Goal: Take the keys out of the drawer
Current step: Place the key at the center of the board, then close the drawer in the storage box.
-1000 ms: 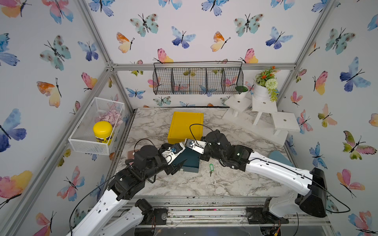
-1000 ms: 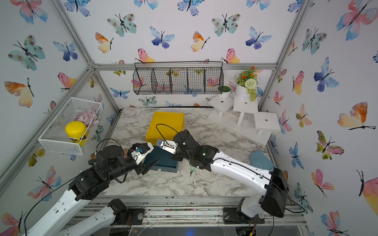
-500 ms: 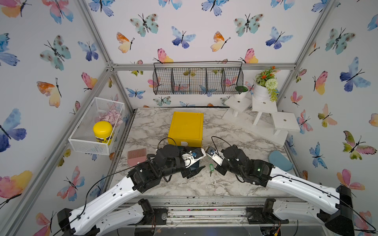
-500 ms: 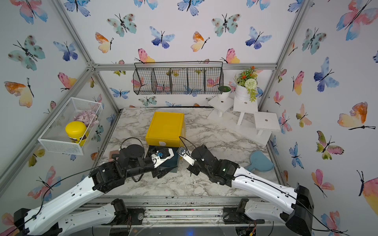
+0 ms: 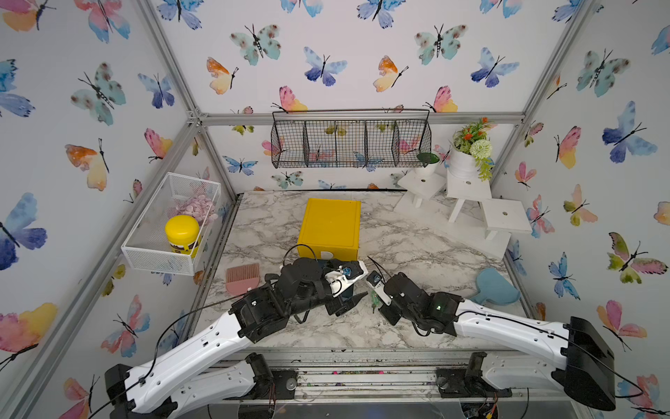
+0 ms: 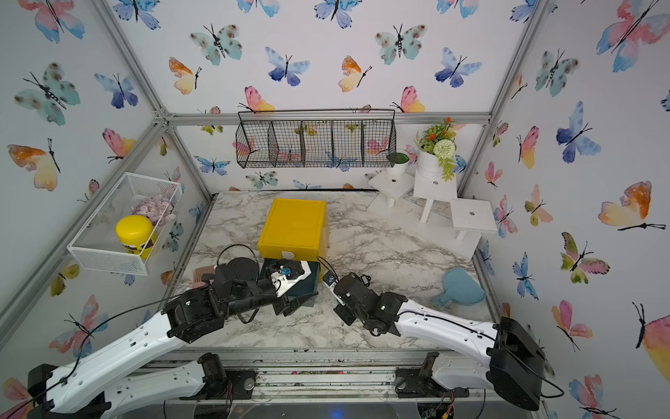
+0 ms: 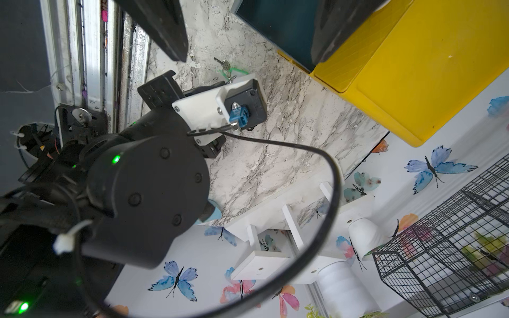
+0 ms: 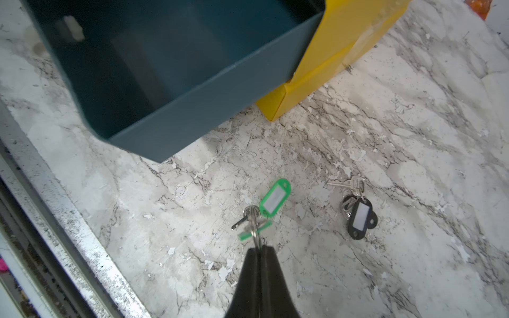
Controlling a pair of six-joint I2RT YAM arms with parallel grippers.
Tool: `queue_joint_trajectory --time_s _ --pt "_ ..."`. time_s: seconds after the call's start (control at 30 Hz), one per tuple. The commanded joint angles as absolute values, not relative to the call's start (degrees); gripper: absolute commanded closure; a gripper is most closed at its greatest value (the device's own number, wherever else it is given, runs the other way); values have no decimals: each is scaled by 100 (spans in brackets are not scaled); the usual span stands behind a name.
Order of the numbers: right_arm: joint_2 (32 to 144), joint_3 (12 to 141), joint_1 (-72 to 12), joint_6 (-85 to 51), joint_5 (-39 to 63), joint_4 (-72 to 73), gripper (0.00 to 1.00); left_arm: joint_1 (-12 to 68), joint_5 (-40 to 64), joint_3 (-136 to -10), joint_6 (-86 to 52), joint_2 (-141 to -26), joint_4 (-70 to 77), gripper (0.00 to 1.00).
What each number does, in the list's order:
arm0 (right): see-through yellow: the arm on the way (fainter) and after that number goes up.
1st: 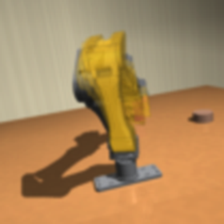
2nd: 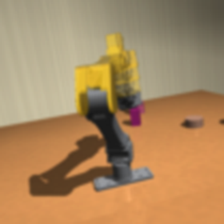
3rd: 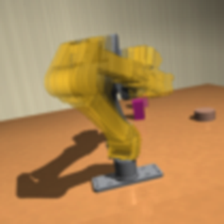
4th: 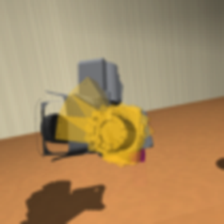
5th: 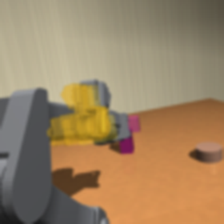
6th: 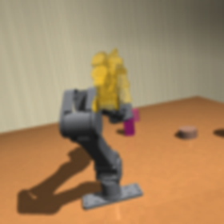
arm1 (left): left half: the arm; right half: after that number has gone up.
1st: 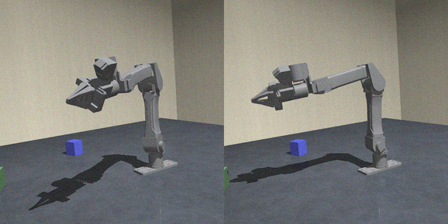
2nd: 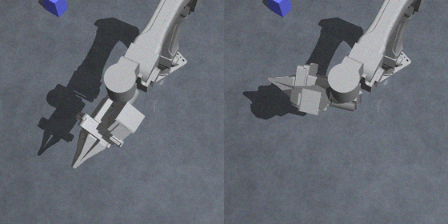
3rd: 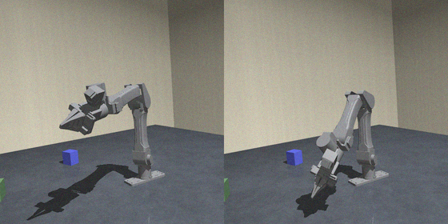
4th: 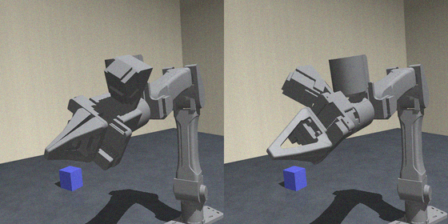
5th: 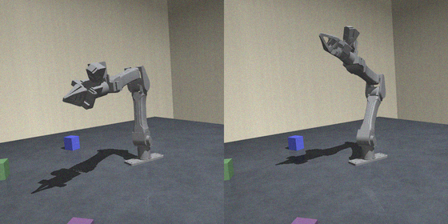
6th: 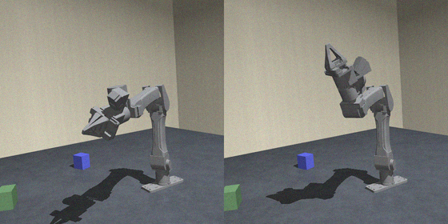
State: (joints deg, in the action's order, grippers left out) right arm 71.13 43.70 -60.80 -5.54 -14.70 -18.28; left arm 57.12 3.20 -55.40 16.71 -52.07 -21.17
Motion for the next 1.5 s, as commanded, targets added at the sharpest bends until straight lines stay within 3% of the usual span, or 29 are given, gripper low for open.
queue_joint_trajectory --time_s 0.0,0.37,0.47,0.57,0.67,0.73,0.77,0.87,1.0,1.27,1.4,1.47 --pt "7299 4390 -6064 -870 -1636 -1780 91 5748 14 -5375 1345 -4854 -2123 24" --pt "7463 4454 -6064 -956 -1647 -1742 81 5748 -601 -5077 240 -4324 -2427 25" --pt "7375 4861 -6064 -922 -1801 -2020 81 5748 -628 -5196 -82 -4334 -2764 31" --pt "7201 5442 -6056 -920 -2003 -2183 81 5748 -313 -5180 -251 -4292 -3092 47" --pt "7036 6052 -6022 -955 -2130 -2099 80 5748 -158 -5062 -556 -4157 -3238 70" --pt "7029 6506 -6003 -974 -2250 -1980 74 5748 -200 -4916 -851 -4013 -3226 91" --pt "7070 6707 -5995 -973 -2282 -1918 71 5748 -246 -4840 -980 -3947 -3208 97" --pt "7439 7387 -5962 -969 -2359 -1655 44 5748 -399 -4582 -1333 -3794 -3076 99" --pt "8421 8732 -5799 -1092 -1857 -1834 35 5748 -613 -4345 -1674 -3754 -2945 100" --pt "10344 11377 -5067 -2743 -1507 -3342 41 5739 -1243 -3581 -2870 -3602 -2629 100" --pt "10946 12050 -4664 -3247 -1038 -3964 58 5739 -1546 -3185 -3540 -3502 -2564 100" --pt "11114 12210 -4552 -3322 -804 -4157 60 5739 -1717 -3054 -3774 -3457 -2590 100"
